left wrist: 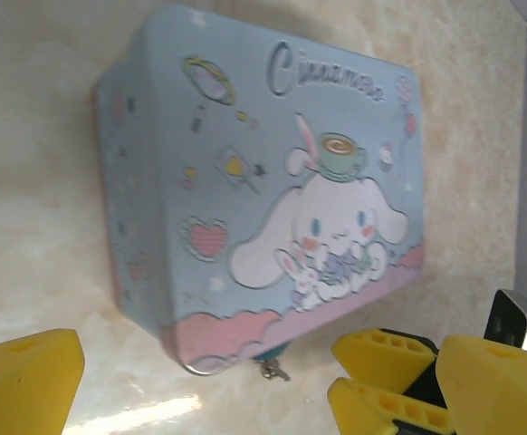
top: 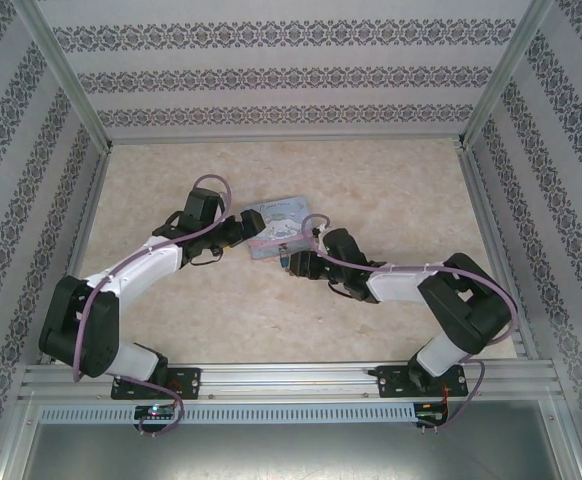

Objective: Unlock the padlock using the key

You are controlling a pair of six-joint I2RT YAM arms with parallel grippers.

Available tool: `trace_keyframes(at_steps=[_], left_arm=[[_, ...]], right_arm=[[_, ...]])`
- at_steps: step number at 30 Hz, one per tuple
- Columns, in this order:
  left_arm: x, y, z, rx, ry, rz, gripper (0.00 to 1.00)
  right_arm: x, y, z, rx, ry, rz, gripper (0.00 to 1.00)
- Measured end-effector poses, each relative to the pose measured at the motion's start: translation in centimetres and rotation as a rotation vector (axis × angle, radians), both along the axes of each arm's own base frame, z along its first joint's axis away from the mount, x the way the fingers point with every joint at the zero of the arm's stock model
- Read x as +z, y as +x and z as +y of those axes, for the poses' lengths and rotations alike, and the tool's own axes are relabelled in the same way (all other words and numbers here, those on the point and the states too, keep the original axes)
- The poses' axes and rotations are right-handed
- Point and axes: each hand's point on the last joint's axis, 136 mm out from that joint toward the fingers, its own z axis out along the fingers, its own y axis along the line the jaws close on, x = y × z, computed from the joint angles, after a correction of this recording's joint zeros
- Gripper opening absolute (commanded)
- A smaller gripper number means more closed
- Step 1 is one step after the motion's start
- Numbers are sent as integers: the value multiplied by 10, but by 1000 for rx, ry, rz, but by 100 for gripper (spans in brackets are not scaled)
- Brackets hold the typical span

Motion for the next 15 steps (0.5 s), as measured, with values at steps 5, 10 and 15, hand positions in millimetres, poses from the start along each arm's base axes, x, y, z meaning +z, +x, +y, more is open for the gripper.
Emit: trace_keyframes(at_steps=[5,10,15], left_arm=[[-15,-1,9,0,28,46,100],[-18,-1,13,1,36,53,100],[-18,0,16,6,33,54,100]], right_arm=[[-11,1,12,38,-30,8,49],[-14,7,17,42,-37,10,49],[-19,8,21,55,-48,13,49]])
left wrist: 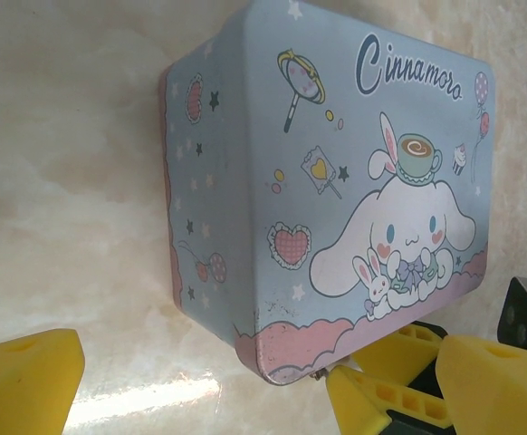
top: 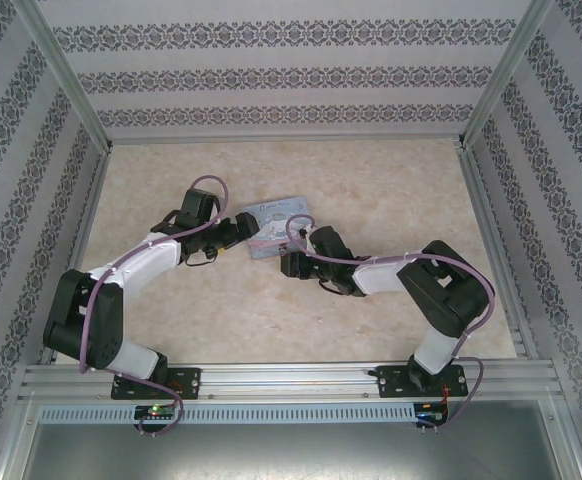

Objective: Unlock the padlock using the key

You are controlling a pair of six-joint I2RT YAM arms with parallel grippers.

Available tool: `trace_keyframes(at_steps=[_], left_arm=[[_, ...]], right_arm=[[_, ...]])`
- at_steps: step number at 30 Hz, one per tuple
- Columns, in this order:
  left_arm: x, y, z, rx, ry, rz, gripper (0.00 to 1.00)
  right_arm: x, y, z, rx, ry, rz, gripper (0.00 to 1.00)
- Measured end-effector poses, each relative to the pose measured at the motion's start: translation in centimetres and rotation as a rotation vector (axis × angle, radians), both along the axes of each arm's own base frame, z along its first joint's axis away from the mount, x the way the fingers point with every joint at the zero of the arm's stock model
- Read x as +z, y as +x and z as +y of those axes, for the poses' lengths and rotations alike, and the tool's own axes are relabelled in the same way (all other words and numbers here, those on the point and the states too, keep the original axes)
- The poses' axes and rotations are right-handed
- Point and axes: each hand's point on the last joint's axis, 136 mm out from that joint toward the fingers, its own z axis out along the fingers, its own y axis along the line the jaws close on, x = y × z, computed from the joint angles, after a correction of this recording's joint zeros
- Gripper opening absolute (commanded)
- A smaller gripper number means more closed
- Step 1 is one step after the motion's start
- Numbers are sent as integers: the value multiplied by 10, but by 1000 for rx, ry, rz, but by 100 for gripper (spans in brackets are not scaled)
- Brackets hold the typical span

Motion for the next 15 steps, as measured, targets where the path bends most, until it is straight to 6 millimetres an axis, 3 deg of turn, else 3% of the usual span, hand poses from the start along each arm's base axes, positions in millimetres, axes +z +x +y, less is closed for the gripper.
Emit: trace_keyframes(at_steps=[15], left_arm=[[-1,1,1,-1,-16,9,100]], right_arm=[[-10,-1,12,25,-21,12,36]])
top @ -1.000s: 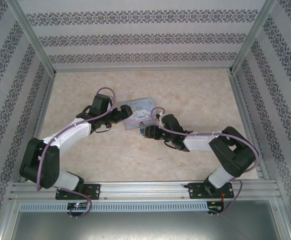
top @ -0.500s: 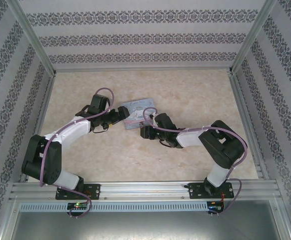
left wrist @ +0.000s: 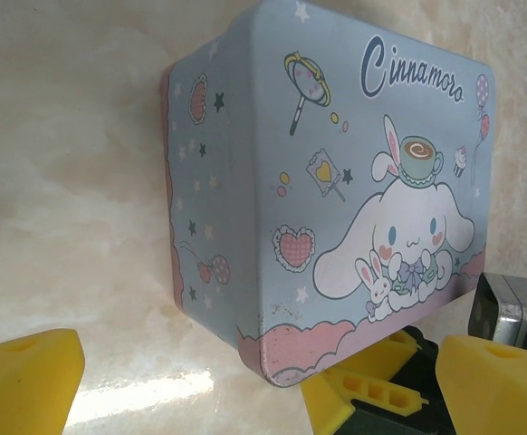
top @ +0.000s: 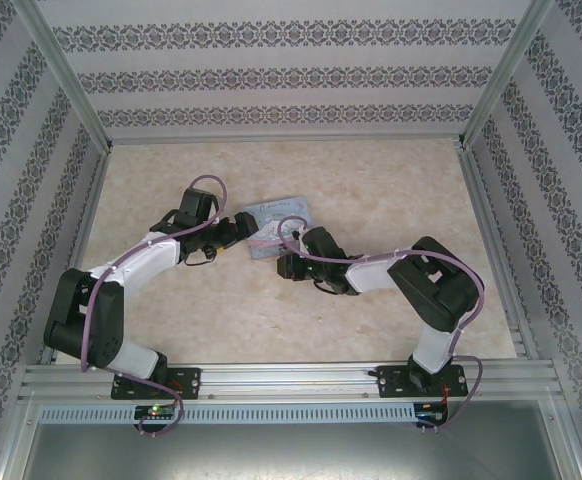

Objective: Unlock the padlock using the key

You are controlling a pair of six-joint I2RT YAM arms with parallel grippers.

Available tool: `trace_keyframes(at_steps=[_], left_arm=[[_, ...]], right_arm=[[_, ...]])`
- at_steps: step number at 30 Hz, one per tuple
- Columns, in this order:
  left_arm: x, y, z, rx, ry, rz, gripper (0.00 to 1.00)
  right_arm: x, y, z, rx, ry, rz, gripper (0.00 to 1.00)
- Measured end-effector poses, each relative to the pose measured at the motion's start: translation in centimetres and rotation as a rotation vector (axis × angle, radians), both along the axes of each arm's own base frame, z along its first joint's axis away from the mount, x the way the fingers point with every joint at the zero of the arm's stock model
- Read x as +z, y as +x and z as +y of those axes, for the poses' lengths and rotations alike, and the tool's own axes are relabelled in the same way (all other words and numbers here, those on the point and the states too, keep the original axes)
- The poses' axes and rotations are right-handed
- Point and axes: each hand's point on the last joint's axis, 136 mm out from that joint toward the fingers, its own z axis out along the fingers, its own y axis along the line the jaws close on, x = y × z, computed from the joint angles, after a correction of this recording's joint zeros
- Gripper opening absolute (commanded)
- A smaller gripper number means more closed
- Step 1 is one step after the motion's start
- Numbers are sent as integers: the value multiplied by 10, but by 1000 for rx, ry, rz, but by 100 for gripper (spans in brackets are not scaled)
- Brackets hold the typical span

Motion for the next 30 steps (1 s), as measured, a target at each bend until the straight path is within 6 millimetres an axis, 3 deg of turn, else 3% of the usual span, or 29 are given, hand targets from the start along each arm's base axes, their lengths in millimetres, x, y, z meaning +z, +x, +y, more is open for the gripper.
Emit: trace_keyframes(at_steps=[3,10,15,22,30], left_arm=[[0,0,-1,-2,-3,1,100],[1,-2,-3,-12,-14,4,100],[1,-2,-3,-15,-16,5,100],[1,-1,-2,-21,5,-5,100],[8,11,-9,-64,158,-63,100]], right_arm=[[-2,-1,-2,-3,-5,1,32],[-7,-1,-11,-30,-16,1,11],[-6,0,-14,-40,-13,4,2],[-6,1,-21,-65,-7,17,0],[-7,1,-23,-89,13,29,0]])
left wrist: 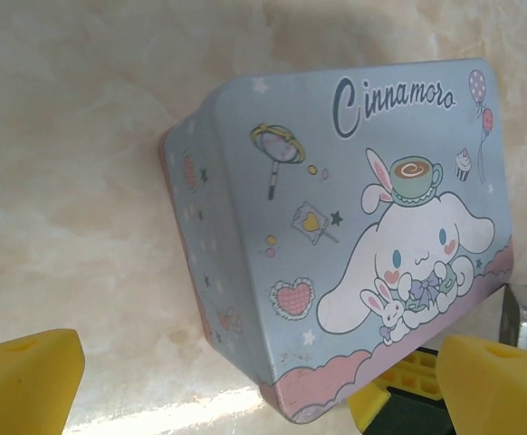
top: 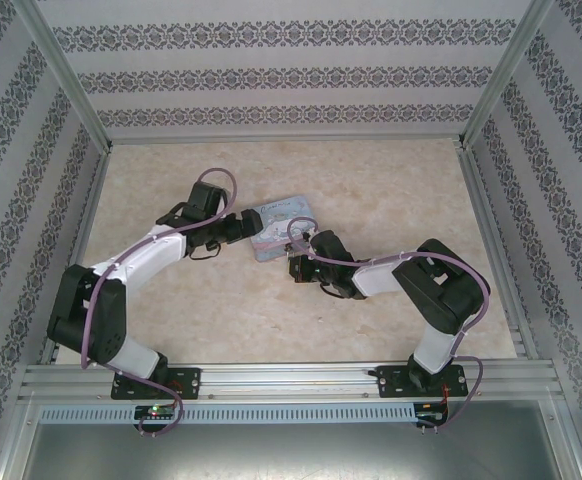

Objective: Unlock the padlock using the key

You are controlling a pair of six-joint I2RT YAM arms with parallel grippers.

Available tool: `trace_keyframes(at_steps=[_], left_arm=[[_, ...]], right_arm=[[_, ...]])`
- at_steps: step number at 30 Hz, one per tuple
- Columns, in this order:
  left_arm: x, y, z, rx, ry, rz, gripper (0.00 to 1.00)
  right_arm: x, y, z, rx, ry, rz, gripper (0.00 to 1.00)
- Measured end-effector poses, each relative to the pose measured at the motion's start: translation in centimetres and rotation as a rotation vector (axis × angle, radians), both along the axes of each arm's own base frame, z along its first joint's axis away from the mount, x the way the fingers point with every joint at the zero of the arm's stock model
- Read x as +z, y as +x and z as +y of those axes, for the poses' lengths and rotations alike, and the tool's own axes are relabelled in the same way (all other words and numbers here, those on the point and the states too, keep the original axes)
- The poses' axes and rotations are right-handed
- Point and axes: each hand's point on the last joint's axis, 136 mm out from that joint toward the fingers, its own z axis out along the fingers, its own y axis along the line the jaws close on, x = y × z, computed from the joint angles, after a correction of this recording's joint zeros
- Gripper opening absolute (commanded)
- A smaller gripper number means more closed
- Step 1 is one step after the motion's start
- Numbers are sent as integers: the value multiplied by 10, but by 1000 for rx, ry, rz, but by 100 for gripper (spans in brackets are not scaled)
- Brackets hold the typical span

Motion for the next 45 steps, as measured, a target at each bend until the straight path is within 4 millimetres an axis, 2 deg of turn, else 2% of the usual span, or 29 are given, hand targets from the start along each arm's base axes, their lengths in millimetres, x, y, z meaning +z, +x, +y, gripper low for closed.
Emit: trace_keyframes(at_steps=[12,26,33,45], left_arm=[[-37,-7,-15,-73,241,24,100],[-39,-7,-22,-78,259,-18,100],[-40,-7,-23,-65,243,-27,100],[-41,-5,-26,-47,211,-36,100]], right_arm=[[0,0,0,-41,27,32,0],[0,-9,11,-174,97,115,0],[0,-4,17,-266,171,153,0],[3,4,14,-417,369,196,0]])
